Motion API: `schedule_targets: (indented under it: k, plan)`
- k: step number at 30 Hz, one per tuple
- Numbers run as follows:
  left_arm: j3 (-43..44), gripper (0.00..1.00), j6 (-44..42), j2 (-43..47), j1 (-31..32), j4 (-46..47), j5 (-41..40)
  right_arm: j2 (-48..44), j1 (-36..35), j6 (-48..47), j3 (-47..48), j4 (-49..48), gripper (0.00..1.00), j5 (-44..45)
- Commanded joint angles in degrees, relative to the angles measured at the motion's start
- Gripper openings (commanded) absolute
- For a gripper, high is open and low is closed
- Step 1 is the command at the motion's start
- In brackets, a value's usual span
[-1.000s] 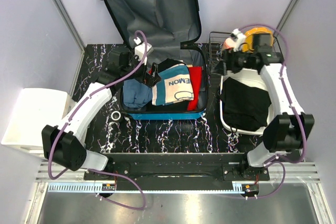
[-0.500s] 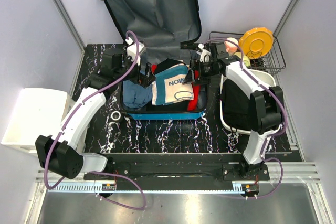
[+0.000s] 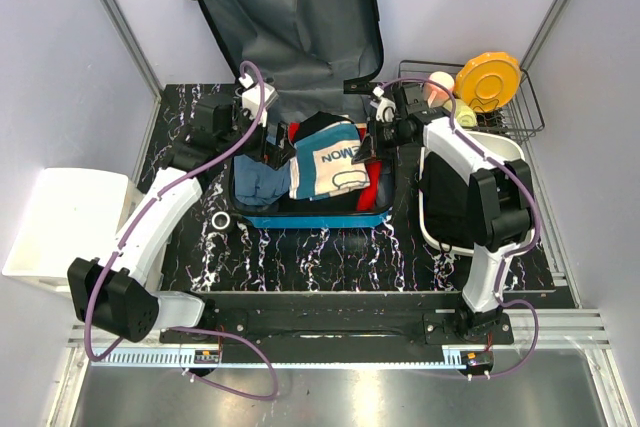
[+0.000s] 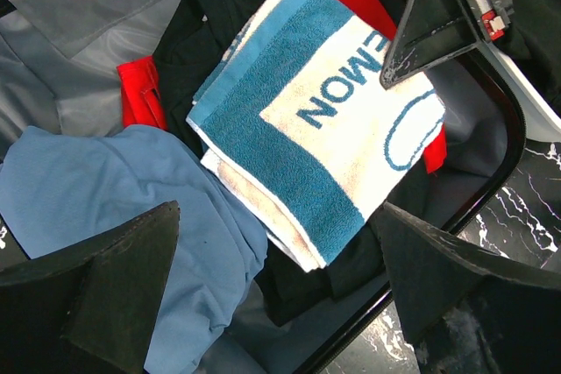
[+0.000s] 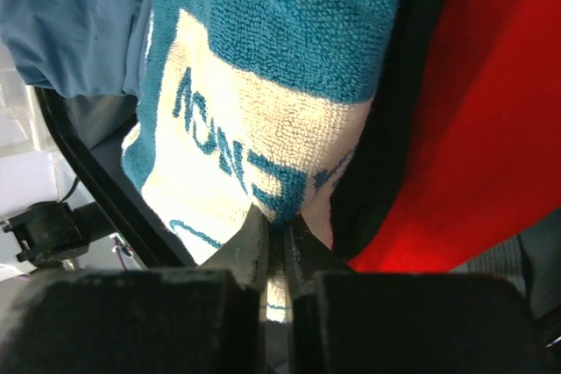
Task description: Open, take out, and arrange the luggage
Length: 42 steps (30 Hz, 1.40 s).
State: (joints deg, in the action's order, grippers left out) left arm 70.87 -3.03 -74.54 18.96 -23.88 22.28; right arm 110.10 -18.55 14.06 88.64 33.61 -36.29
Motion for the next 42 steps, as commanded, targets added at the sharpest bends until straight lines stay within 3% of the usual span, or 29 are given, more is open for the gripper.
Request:
schedule_targets:
  k: [1,9,13,20,22,31,40,42]
  plan:
    - [-1.1,0.99,0.2,2.4,-0.5,2.7,0.0,-5.2,-0.5,0.2,2.9,-0.9,0.00,-1.7]
    - [-1.0,0.99,0.1,2.3,-0.7,3.8,0.9,-12.5,-0.1,-1.4,4.5,5.1,0.00,0.9]
    - [-1.0,0.99,-0.1,2.5,-0.7,3.8,1.4,-16.5,3.5,-3.2,3.8,13.1,0.00,2.8]
    - [-1.9,0.99,-0.7,2.2,-0.8,5.0,3.6,-23.4,21.7,-13.8,-3.3,24.8,0.00,-0.4]
    - [-1.9,0.99,-0.7,1.9,-0.8,5.4,4.6,-24.8,26.9,-21.1,-5.5,26.2,0.00,1.0]
    - [1.1,0.99,-0.3,-3.0,-0.8,6.5,7.9,-19.0,45.1,-37.3,-7.4,22.9,0.00,3.2]
    - [1.4,0.99,-2.3,-4.6,-0.9,3.5,4.6,-11.4,51.9,-44.6,-10.2,16.5,0.00,10.3]
    - [1.3,0.99,-2.3,-4.8,-0.8,2.8,3.8,-10.2,51.9,-43.2,-7.9,16.9,0.38,10.5]
